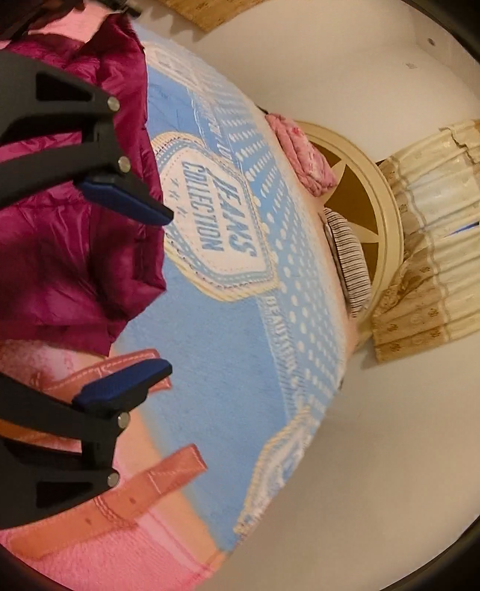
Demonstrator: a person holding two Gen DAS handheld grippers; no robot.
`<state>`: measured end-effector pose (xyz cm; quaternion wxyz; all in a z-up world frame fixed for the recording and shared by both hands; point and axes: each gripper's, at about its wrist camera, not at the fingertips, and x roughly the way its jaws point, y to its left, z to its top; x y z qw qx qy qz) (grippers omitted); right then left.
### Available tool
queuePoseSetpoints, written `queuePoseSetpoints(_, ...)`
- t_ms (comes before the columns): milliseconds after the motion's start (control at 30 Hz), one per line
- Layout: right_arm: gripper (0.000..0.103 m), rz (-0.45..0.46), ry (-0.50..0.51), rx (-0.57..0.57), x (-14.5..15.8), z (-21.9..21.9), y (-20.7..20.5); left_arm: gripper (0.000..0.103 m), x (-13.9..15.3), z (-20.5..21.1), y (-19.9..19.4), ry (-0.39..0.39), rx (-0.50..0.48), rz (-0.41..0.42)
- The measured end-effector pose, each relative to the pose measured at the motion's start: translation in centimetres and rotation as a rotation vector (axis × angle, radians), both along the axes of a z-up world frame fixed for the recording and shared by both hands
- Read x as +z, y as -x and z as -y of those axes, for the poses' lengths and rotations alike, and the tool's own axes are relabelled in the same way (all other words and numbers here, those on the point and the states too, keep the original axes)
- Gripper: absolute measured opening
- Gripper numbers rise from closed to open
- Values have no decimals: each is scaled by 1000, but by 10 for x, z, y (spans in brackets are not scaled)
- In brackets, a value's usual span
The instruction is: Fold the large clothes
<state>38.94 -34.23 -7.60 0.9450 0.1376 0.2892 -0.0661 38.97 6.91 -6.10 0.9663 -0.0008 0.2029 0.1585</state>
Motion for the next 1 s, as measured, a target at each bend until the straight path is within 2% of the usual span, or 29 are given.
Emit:
queuePoseSetpoints(67,78,12,44,43,6,-25,7,96,5,7,10,11,-18,37)
queuePoseSetpoints(133,78,11,75,103,4,-56,10,97,2,30,15,1,-109,34)
queuePoseSetpoints(267,78,-34,155,190,-15,-115,2,98,-22,71,4,-131,-146,-30)
queuePoseSetpoints(367,77,-56,223,194,-29,-130,-7,98,-45,80,-20,-187,-126,-90)
queuePoseSetpoints(433,77,-71,246,175,-37,-128,-15,98,-56,72,-38,-162,-98,-139)
queuePoseSetpoints(633,77,-142,203,139,-63,-104,-31,98,-91,52,-72,-60,-62,-287)
queuePoseSetpoints(833,77,-145,192,140,-71,-105,-32,98,-108,55,-80,-50,-68,-326)
queuePoseSetpoints(1000,78,-153,170,138,-76,-103,-37,99,-110,55,-84,-35,-78,-353)
